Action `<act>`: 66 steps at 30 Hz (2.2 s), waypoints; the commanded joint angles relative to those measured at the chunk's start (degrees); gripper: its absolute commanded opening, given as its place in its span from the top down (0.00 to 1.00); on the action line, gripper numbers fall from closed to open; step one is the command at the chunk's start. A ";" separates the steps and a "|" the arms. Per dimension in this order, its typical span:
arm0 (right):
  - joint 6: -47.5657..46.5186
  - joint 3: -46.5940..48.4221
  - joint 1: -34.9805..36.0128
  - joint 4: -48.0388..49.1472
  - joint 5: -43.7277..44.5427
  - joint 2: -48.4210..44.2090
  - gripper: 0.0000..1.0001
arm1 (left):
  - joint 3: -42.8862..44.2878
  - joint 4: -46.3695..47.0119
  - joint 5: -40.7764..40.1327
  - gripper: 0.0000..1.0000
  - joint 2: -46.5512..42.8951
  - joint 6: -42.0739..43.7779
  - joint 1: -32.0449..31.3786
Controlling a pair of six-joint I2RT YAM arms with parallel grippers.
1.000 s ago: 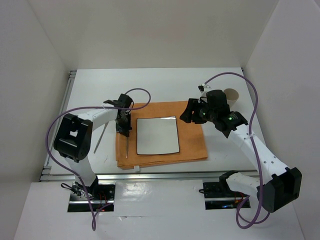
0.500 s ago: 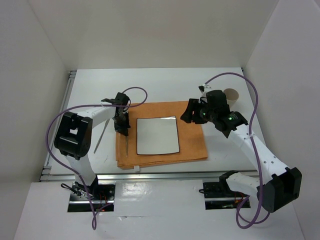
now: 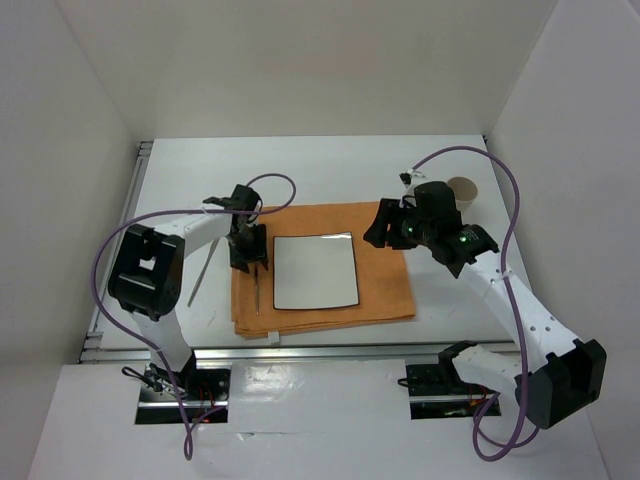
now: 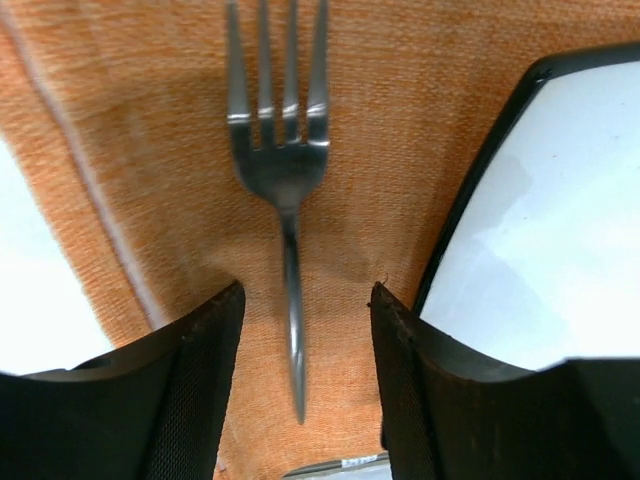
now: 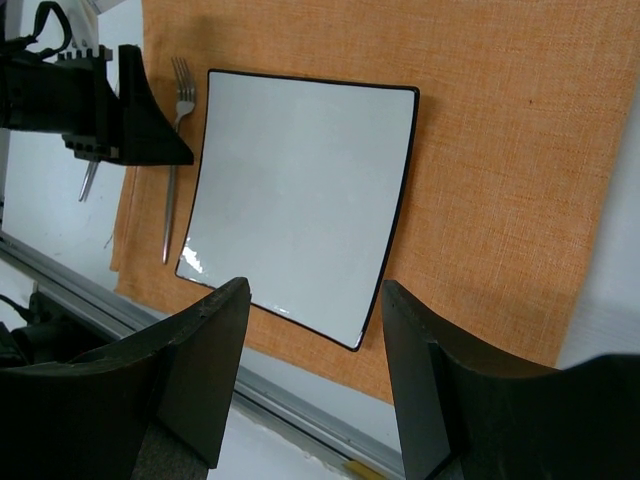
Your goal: Set the dinner table for one person
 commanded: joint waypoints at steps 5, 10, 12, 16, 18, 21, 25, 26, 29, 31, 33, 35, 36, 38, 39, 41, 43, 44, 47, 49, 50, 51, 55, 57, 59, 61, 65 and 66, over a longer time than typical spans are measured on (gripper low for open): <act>-0.94 0.51 0.35 -0.44 1.18 -2.03 0.37 | 5.71 -6.55 -10.78 0.37 -8.55 3.75 0.12; -0.94 0.51 0.35 -0.97 1.18 -2.03 0.37 | 7.75 -7.10 -18.52 0.37 -18.47 9.19 0.12; -0.94 -0.18 0.35 -0.44 0.57 -2.03 0.37 | 3.82 -3.15 -19.23 0.36 -23.91 16.30 1.95; -0.94 -0.72 0.35 0.62 -0.75 -2.03 0.37 | -3.49 2.67 -20.29 0.27 -23.17 26.59 6.52; -0.94 -0.72 0.35 1.14 -0.75 -1.42 0.37 | -4.72 -0.48 -19.59 0.27 -19.13 28.18 9.42; -0.94 -0.72 0.35 1.14 -1.28 -0.89 0.37 | -7.53 0.64 -19.59 0.27 -12.44 31.24 10.58; -0.94 -0.72 0.35 1.67 -1.89 -0.89 0.37 | -6.93 1.97 -20.37 0.27 -6.20 33.11 10.58; -0.94 -0.72 0.35 1.15 -1.89 -0.89 0.37 | -6.32 1.97 -20.99 0.27 -5.14 32.59 11.19; -0.42 -1.25 0.35 0.45 -1.37 -2.12 0.37 | -6.92 3.37 -21.61 0.27 -2.68 32.58 12.59; -0.42 -1.25 0.35 -0.17 -0.75 -3.17 0.37 | -6.93 3.37 -19.95 0.28 -0.49 32.58 13.99; -0.42 -1.25 0.35 -0.79 -0.22 -3.78 0.37 | -6.93 1.10 -17.40 0.32 1.28 32.58 14.96; -0.42 -1.25 0.35 -0.79 -0.22 -4.40 0.37 | -6.93 -1.10 -13.01 0.39 3.29 33.81 15.76; -0.42 -1.25 0.35 -0.79 -0.22 -4.40 0.37 | -6.93 -1.11 -12.04 0.42 3.31 33.81 16.37; -0.42 -1.25 0.35 -0.79 -0.22 -4.40 0.37 | -6.93 -1.11 -10.01 0.52 3.31 33.81 16.38; -0.42 -1.25 0.35 -0.79 -0.22 -3.88 0.37 | -6.93 -0.41 -10.01 0.68 3.31 33.81 16.38; -0.42 -1.25 0.35 -0.79 -0.22 -3.35 0.37 | -6.93 -0.41 -9.39 0.90 3.31 34.34 16.38; -0.42 -0.72 0.35 -0.79 -0.22 -2.82 0.37 | -6.93 -0.41 -9.39 1.00 3.83 34.34 16.99; -0.42 -0.72 0.35 -0.79 -0.22 -2.82 0.37 | -6.93 -0.41 -8.69 1.00 3.83 33.82 16.99; -0.42 -0.72 0.35 -0.79 -0.22 -2.82 0.37 | -5.71 -0.93 -8.17 1.00 3.83 33.81 17.52; -0.42 -0.72 0.35 -1.32 -0.22 -2.82 0.37 | -4.39 -1.64 -7.46 1.00 1.47 33.81 18.74; -0.42 -0.72 0.35 -1.32 -0.22 -2.82 0.37 | -3.77 -2.16 -5.72 1.00 0.76 33.29 18.75; -0.42 -0.72 0.35 -1.32 -0.75 -2.82 0.37 | -3.16 -2.16 -4.83 1.00 0.06 33.29 19.97; -0.42 -1.33 0.35 -0.71 -2.94 -2.82 0.37 | -0.34 -5.40 2.63 1.00 -4.06 31.09 21.56; -1.73 -1.33 0.35 0.61 -7.06 -2.20 0.37 | 1.15 -6.55 6.93 1.00 -5.56 29.60 21.56; -2.34 -1.86 0.35 2.89 -10.84 -0.89 0.37 | 4.22 -7.96 10.02 1.00 -8.63 29.07 21.56; -2.35 -2.39 0.35 6.83 -16.29 0.60 0.37 | 8.94 -8.49 14.41 1.00 -10.75 27.68 21.56; 0.02 -2.92 1.93 18.87 -20.17 1.14 0.37 | 16.79 -8.49 21.28 1.00 -15.06 24.68 20.87; 0.02 -2.92 2.54 21.25 -20.78 2.01 0.37 | 18.11 -8.49 21.28 1.00 -15.06 23.98 20.34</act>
